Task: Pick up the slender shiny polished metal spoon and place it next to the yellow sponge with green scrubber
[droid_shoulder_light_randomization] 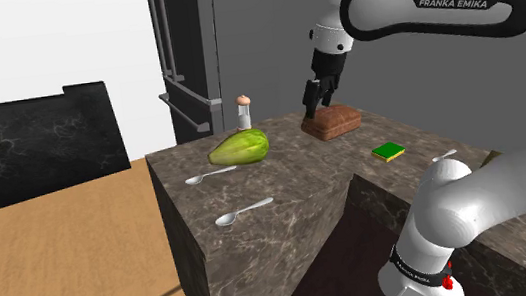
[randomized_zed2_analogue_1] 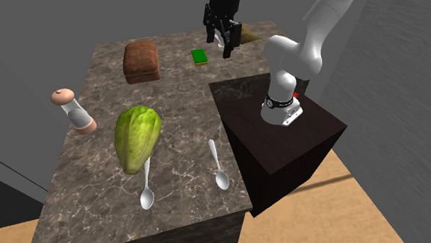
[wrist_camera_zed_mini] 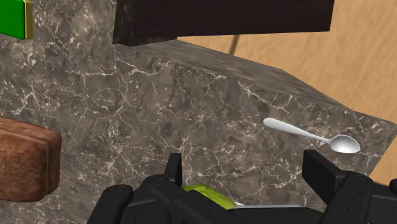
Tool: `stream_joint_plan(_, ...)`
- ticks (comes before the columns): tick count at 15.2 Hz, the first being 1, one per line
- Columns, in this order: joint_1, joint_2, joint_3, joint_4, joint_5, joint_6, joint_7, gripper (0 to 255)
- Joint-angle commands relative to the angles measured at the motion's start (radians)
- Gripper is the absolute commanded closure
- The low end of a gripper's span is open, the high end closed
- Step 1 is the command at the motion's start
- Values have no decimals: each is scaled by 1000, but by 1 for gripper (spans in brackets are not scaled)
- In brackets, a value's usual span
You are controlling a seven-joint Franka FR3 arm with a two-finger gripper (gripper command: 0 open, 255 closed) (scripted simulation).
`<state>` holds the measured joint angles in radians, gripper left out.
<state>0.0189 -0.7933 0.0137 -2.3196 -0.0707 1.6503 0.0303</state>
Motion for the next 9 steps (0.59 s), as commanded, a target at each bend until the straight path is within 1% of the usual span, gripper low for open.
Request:
stream_joint_plan(1,0,0,0,0,0,0,0,0)
stream_joint_plan(5,8,33,71,-69,40,100,112,0)
stream_joint_plan(9,15,94,145,-114,74,205,223,0)
